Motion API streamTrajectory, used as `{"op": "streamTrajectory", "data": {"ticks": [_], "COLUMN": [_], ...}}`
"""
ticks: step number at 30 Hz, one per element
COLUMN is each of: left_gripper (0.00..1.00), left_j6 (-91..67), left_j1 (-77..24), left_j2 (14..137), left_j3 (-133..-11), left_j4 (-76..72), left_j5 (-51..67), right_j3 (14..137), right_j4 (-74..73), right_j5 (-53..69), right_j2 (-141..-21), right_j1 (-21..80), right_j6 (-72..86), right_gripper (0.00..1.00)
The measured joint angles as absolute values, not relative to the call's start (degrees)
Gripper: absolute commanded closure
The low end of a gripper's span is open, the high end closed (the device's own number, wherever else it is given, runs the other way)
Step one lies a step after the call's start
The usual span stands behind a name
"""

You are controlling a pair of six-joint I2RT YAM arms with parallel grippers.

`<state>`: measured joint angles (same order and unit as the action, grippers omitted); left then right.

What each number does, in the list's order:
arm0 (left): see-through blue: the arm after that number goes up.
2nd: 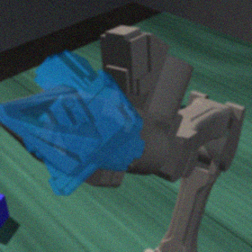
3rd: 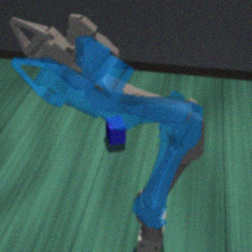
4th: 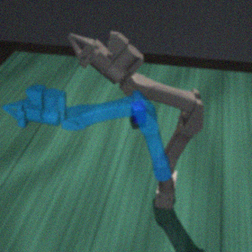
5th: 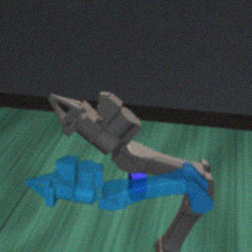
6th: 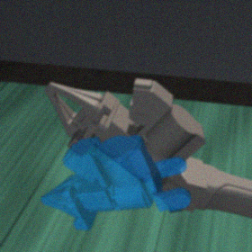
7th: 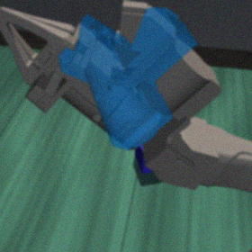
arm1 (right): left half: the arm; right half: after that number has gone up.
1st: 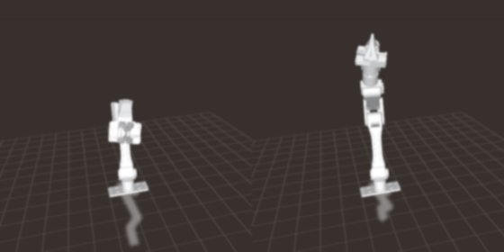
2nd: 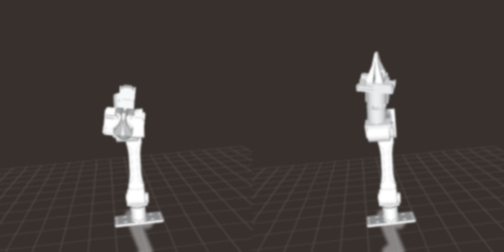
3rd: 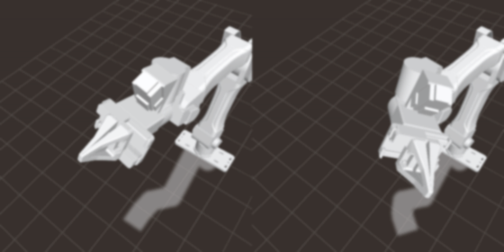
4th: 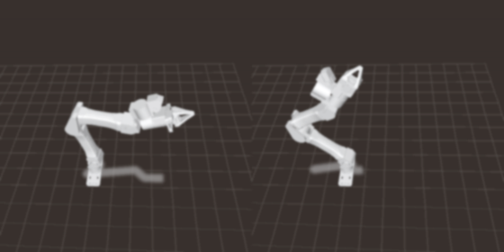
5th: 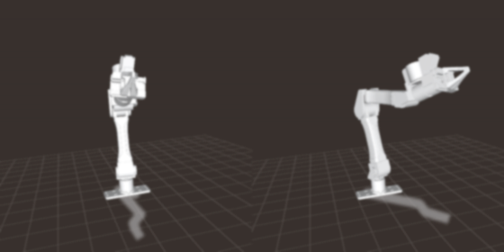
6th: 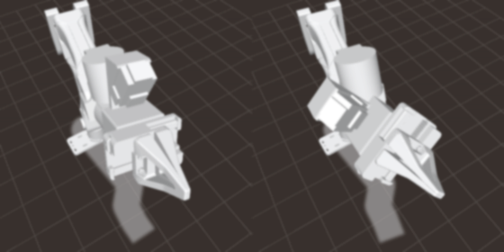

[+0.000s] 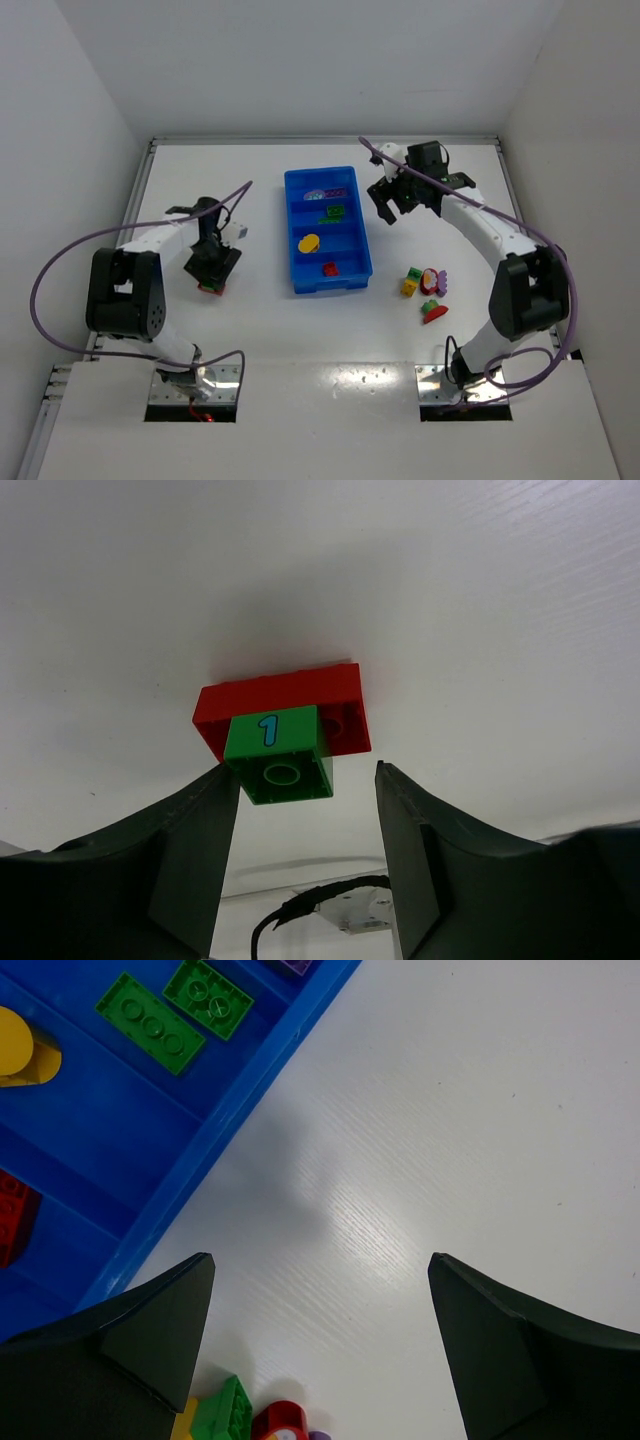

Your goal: Sort the legos into containers by color

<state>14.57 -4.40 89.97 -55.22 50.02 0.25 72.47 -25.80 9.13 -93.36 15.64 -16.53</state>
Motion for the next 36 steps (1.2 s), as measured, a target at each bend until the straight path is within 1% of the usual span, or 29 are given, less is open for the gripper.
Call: {"op": "streamTrajectory", "data": {"ticks": [2,3,7,12,15,16,21,22,25,26,28,30,34,36], "left_gripper": [0.41,0.45,0.54,0.55,0.61,0.66,0.77,0.81,0.86,0.86,0.89,0.89,0.89,0.89], "left_j6": [14.6,14.6,14.4,14.5,14.3,14.3,14.3,14.3,14.3,14.3,14.3,14.2,12.1,10.9], "left_j1": [-4.4,-4.4,-4.4,-4.4,-4.4,-4.4,-4.4,-4.4,-4.3,-4.1,-3.3,-1.8,2.7,5.3], "left_j2": [90.7,91.0,91.8,93.3,94.1,94.2,94.2,94.1,92.4,91.5,89.1,87.5,88.6,91.1], "left_j3": [-55.4,-55.5,-56.3,-57.5,-57.9,-58.0,-58.0,-58.1,-59.0,-59.9,-63.1,-68.6,-82.4,-88.3], "left_j4": [49.9,49.7,49.5,48.8,48.5,48.4,48.2,48.2,48.4,48.6,48.8,49.8,51.8,53.5], "left_j5": [0.3,0.4,0.7,1.1,1.3,1.5,1.6,1.7,2.5,3.1,5.7,9.8,24.0,32.6], "right_j3": [72.5,72.5,72.5,72.5,72.5,72.5,72.5,72.5,72.6,72.7,73.5,74.7,75.5,75.5], "right_j4": [-25.8,-25.8,-25.8,-25.8,-25.6,-25.6,-25.6,-25.5,-25.4,-25.4,-25.6,-25.5,-22.1,-18.5], "right_j5": [9.1,9.1,9.0,9.0,8.9,8.9,8.9,8.9,9.2,9.8,12.2,17.2,31.4,35.8], "right_j2": [-93.6,-93.7,-93.9,-94.3,-94.8,-95.0,-95.4,-95.4,-95.4,-95.4,-95.5,-95.6,-95.5,-95.5], "right_j1": [15.6,15.6,15.8,16.3,16.3,16.3,16.3,16.3,16.3,16.3,16.3,16.1,17.0,18.3], "right_j6": [-16.5,-16.6,-16.6,-16.6,-16.6,-16.6,-16.5,-16.5,-15.6,-14.8,-12.8,-11.1,-8.9,-7.6], "right_gripper": [0.12,0.12,0.12,0.12,0.12,0.12,0.12,0.12,0.12,0.12,0.12,0.12,0.12,0.12]}}
